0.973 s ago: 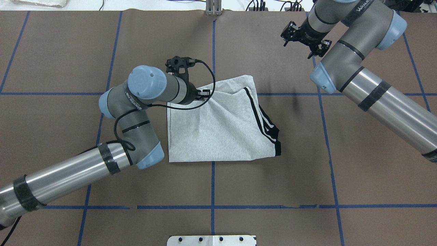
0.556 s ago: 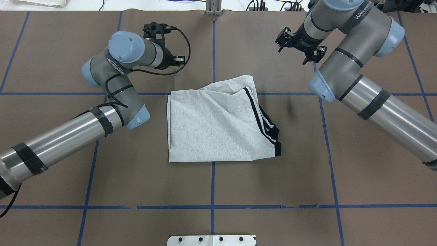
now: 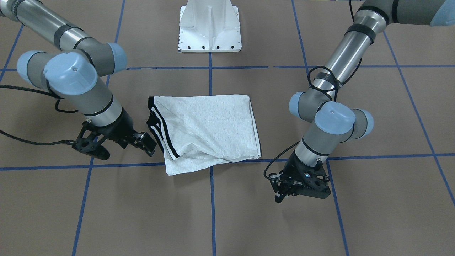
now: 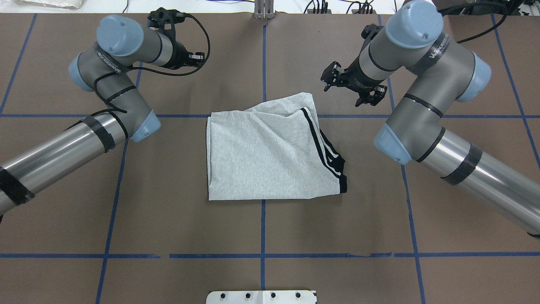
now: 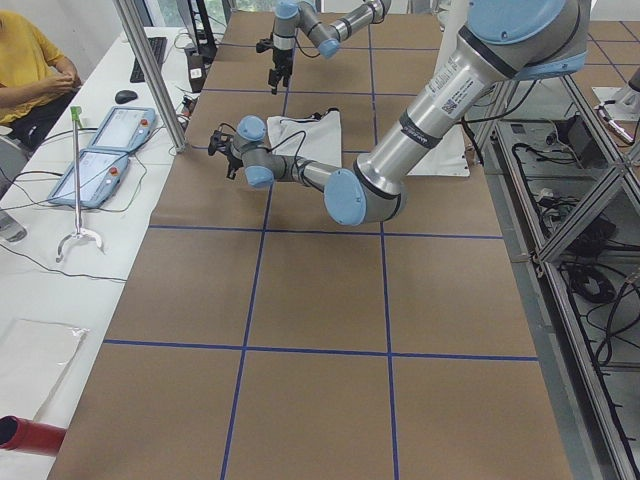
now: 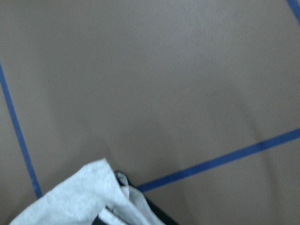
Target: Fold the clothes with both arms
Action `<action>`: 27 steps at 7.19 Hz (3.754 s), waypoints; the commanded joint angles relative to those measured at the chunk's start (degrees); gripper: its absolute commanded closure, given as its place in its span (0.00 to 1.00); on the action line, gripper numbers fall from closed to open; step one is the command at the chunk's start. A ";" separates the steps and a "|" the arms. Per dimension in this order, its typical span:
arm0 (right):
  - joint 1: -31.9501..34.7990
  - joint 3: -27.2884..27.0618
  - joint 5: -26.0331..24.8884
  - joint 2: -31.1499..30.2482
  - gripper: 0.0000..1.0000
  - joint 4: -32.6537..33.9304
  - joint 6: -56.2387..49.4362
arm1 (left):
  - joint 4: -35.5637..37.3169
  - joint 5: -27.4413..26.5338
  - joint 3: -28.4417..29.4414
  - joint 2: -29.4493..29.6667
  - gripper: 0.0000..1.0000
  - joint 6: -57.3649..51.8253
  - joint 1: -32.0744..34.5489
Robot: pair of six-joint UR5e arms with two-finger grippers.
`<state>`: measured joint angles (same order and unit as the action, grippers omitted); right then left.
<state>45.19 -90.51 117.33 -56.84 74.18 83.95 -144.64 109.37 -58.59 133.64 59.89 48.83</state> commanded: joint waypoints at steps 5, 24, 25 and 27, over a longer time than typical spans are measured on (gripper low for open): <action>-11.44 1.90 -7.11 5.59 1.00 0.18 8.07 | 3.14 4.80 -18.14 -11.04 1.00 4.24 1.62; 35.79 -0.89 16.53 -26.02 0.55 7.69 -65.47 | 17.56 19.65 -31.41 -36.08 0.67 -43.87 28.46; 39.41 -3.60 16.53 -28.91 0.01 13.22 -74.02 | 25.99 19.65 -32.37 -36.26 0.43 -54.51 30.77; 41.29 -8.35 16.00 -31.13 0.00 21.24 -78.50 | 39.72 19.74 -34.04 -36.09 0.00 -62.77 37.37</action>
<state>84.94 -96.11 133.62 -86.38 90.29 9.19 -113.89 129.06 -91.45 97.40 2.79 82.39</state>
